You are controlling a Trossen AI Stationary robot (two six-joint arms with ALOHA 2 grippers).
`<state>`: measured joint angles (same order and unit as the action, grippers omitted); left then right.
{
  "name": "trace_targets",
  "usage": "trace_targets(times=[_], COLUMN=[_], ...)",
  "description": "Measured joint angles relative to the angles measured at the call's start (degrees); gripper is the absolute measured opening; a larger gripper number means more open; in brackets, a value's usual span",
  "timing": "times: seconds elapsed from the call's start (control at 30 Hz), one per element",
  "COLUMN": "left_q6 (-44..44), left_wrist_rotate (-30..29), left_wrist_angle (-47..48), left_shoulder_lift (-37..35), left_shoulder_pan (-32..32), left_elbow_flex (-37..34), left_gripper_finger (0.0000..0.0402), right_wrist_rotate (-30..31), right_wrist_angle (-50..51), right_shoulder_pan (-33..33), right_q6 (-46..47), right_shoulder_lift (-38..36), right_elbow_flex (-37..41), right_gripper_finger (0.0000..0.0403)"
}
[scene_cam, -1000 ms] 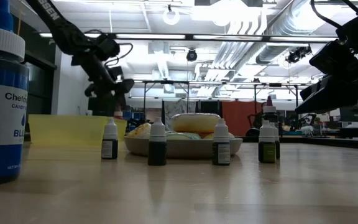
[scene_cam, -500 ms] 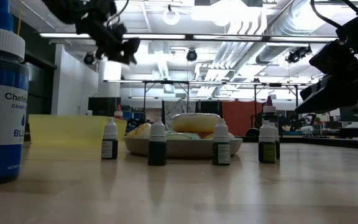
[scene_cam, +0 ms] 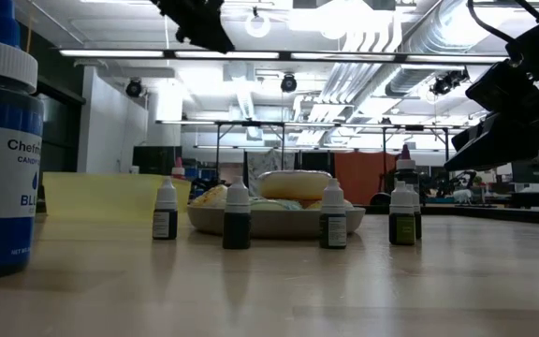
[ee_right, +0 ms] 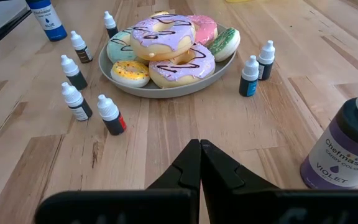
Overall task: Pick & Place food coloring
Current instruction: Put the small black food coloring bottle into the yellow bin
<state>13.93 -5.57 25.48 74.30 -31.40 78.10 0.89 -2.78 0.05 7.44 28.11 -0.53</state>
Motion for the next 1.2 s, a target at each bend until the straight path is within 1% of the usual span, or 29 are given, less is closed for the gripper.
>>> trace_targets(times=[0.1,0.2,0.27,0.43,0.6,0.73,0.9,0.97,1.03,1.2], left_q6=[3.34,8.96,12.82,18.33,20.19,19.88,17.29,15.90,14.13,7.78], left_wrist_rotate=[6.02,12.99,14.84,14.97,15.07,15.09,15.09,15.07,14.63,12.70], left_wrist_angle=[6.99,14.23,15.84,15.46,13.68,12.32,13.69,14.43,17.27,21.47], left_shoulder_lift=[0.00,0.00,0.54,4.62,9.83,13.49,19.18,21.97,24.68,30.42], left_shoulder_pan=[3.51,6.53,8.66,12.68,14.71,15.90,17.29,17.74,17.97,18.63], left_elbow_flex=[0.31,0.09,-0.76,-2.38,-2.40,-1.25,4.10,7.56,10.87,19.29], left_gripper_finger=[0.0162,0.0162,0.0162,0.0162,0.0162,0.0162,0.0162,0.0162,0.0162,0.0162], right_wrist_rotate=[0.00,0.00,-0.01,-0.01,0.00,0.00,0.00,-0.02,-0.02,-0.02], right_wrist_angle=[-0.01,-0.01,-0.01,-0.01,-0.01,0.00,-0.01,-0.01,0.01,0.01], right_shoulder_pan=[-0.02,-0.02,-0.01,0.01,0.00,0.00,0.01,-0.01,0.01,-0.01], right_q6=[0.00,0.00,0.00,0.00,0.00,0.00,0.00,0.00,0.00,0.00], right_shoulder_lift=[-0.01,-0.01,0.00,0.00,-0.01,-0.01,0.01,0.01,0.01,-0.03], right_elbow_flex=[-0.01,-0.01,-0.01,0.00,0.00,0.00,0.02,0.01,0.02,-0.01], right_gripper_finger=[0.0000,0.0000,0.0000,0.0000,0.0000,0.0000,0.0000,0.0000,0.0000,0.0000])
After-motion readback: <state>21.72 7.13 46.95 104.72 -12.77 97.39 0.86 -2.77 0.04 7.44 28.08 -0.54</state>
